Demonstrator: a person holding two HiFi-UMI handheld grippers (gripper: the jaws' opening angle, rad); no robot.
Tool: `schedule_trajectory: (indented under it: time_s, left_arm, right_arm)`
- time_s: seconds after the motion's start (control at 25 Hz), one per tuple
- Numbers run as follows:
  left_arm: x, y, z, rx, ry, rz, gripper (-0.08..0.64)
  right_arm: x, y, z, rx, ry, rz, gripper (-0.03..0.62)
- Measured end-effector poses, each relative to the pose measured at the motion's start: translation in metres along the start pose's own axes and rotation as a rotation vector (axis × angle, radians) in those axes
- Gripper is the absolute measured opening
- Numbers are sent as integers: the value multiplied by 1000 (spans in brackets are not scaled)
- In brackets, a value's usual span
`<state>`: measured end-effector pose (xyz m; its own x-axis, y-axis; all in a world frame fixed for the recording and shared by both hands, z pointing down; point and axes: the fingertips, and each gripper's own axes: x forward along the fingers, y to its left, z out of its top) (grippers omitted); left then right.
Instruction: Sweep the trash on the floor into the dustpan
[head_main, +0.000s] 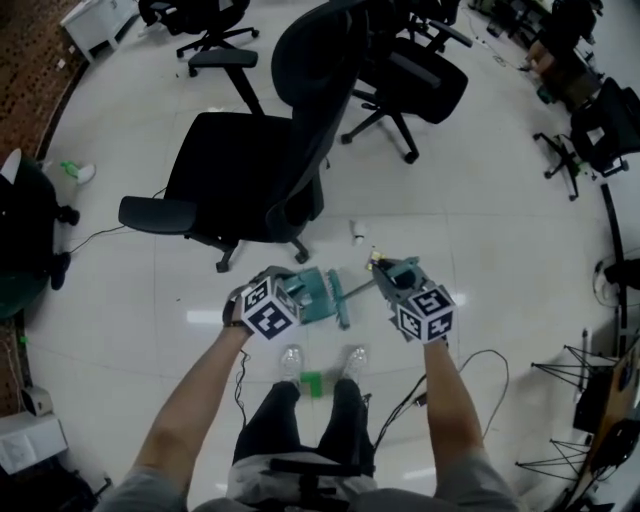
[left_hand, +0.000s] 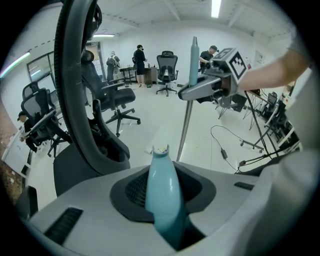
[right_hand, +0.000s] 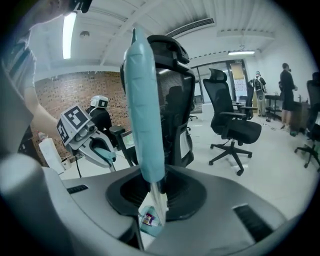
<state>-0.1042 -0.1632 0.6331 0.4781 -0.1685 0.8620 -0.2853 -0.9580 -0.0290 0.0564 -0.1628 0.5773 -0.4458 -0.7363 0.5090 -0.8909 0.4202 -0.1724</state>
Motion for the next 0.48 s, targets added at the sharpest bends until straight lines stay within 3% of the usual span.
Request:
schedule_trajectory:
  time_s: [0.2, 0.36, 0.48]
  left_arm:
    - [6, 2, 4, -5, 0, -13, 103]
    - [9, 3, 9, -2, -3, -3, 103]
    - [13, 4, 20, -2, -16, -3, 103]
  right_arm:
    - [4, -42, 11, -65, -24, 0, 66]
    - [32, -55, -14, -130, 11, 26, 66]
    - [49, -57, -28, -125, 13, 59, 65]
